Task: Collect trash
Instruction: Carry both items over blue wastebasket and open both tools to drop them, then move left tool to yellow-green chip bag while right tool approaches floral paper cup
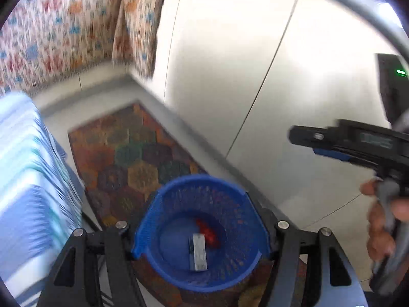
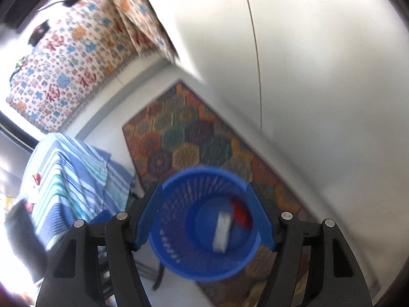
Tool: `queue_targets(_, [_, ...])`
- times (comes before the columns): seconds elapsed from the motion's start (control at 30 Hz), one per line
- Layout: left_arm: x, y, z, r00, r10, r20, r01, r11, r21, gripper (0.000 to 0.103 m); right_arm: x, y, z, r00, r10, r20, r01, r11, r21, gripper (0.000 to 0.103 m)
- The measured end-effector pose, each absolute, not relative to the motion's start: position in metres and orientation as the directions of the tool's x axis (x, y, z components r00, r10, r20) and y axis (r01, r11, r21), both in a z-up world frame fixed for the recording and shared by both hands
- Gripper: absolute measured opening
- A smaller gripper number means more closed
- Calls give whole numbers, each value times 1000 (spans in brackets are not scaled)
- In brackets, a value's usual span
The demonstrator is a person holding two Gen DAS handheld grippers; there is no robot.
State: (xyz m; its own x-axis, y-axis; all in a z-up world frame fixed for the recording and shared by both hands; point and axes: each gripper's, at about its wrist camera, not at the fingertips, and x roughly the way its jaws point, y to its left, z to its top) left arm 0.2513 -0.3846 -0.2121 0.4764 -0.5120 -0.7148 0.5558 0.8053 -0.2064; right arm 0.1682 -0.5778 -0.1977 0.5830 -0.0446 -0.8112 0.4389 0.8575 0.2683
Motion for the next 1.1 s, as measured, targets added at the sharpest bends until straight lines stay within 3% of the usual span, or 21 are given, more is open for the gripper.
queue_targets(0.17, [211, -334, -167, 475, -590, -653, 630, 746, -215, 67, 155, -546, -152, 693, -182, -698, 389, 909, 148, 80])
queue_targets(0.3, [187, -283, -149, 491, -551, -675, 607, 772, -189, 68, 145, -504, -130, 763, -198, -615, 327, 939, 103, 88])
queue_targets(0.4, [170, -236, -143, 526, -479, -703, 548, 823, -151, 89, 142, -464, -125, 799, -149, -583, 250, 963, 97, 92])
queue_targets(0.53, [151, -181, -138, 577, -412, -705, 496, 863, -99, 90, 144, -403, -124, 819, -85, -567, 132, 990, 42, 92])
queue_targets(0.83, [140, -52, -153, 690, -130, -712, 253, 965, 69, 90, 140, -254, -152, 742, 141, -656, -146, 988, 48, 92])
queue_targets(1.1, [154, 46, -174, 655, 38, -755, 35, 996, 81, 90, 162, -169, -190, 615, 176, -768, -266, 964, 7, 92])
